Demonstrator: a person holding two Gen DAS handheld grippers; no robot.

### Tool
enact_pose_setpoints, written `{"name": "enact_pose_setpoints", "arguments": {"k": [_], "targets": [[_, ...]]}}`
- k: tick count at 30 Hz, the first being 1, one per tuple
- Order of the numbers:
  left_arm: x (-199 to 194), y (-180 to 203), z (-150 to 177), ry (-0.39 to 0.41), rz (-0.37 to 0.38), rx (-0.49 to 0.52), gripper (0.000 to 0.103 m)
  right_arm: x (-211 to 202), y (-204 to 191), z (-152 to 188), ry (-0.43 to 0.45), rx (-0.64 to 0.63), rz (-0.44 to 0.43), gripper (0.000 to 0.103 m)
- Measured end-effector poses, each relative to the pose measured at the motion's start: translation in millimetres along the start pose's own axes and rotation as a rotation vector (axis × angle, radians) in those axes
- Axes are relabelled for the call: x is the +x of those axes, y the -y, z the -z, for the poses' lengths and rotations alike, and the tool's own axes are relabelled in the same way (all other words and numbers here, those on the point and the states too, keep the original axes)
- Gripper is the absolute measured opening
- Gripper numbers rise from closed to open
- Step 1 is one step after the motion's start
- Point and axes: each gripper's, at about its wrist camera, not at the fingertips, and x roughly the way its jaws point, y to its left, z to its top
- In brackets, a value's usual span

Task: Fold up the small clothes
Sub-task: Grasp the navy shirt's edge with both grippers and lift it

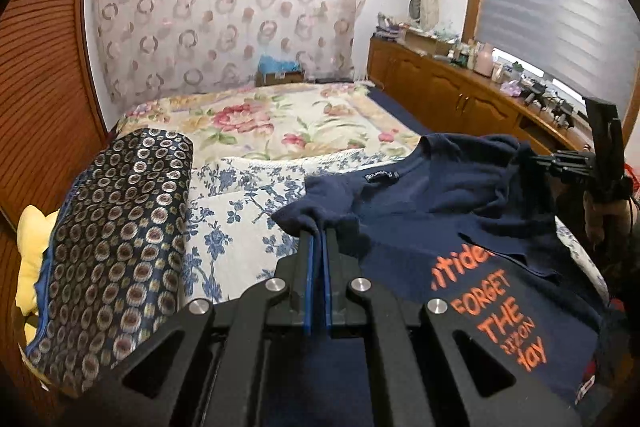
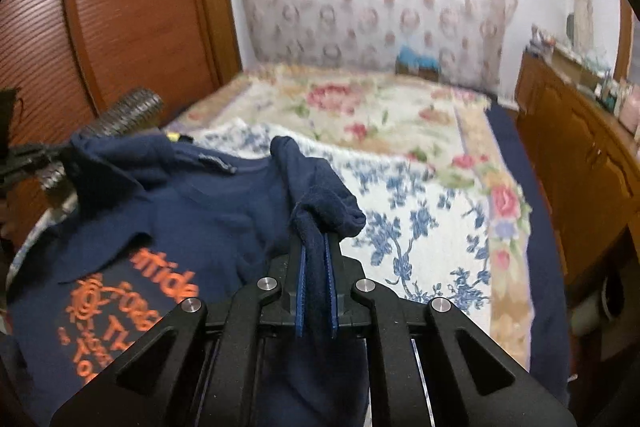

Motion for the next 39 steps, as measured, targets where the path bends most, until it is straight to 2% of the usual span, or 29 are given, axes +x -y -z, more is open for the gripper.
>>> {"name": "enact_pose_setpoints", "arguments": {"k": [10,16,22,26,28,32,36,39], "targets": [[-73,5,37,0.09,-0.004,-0.021,0.002,-75,-39,16,0.106,-0.019,-0.012,0.006],[-117,1,70,0.128,-0.021,-0.049,0.002,-117,-57,46,0.138,-0.022,-0.019,0.006],[-151,-5,101,0.144,-0.019,-0.088,0.002,-142,-70,77,0.135,-0.02,-0.002,0.006],[-163,-2,114,0.125,-0.022,-0.093,0.002,-153,-75,94,0.11,-0.001,-0.027,0.006],[-169,0,118,0.118,-0.007,-0.094,0.002,-159,-78,100,0.093,-0.018,-0.012,0.006],[-173,4,124,0.099,-0.04,-0.085,0.002,-172,-82,112,0.068,-0.025,-0.017,0.006],[-161,4,135,0.032,-0.039,-0.076,0.003,-163,-78,130,0.01,-0.003,-0.01,0.006],[-155,-1,139,-0.008,-0.058,-0.062,0.01,-150,-75,145,-0.037,0.01,-0.005,0.007]]}}
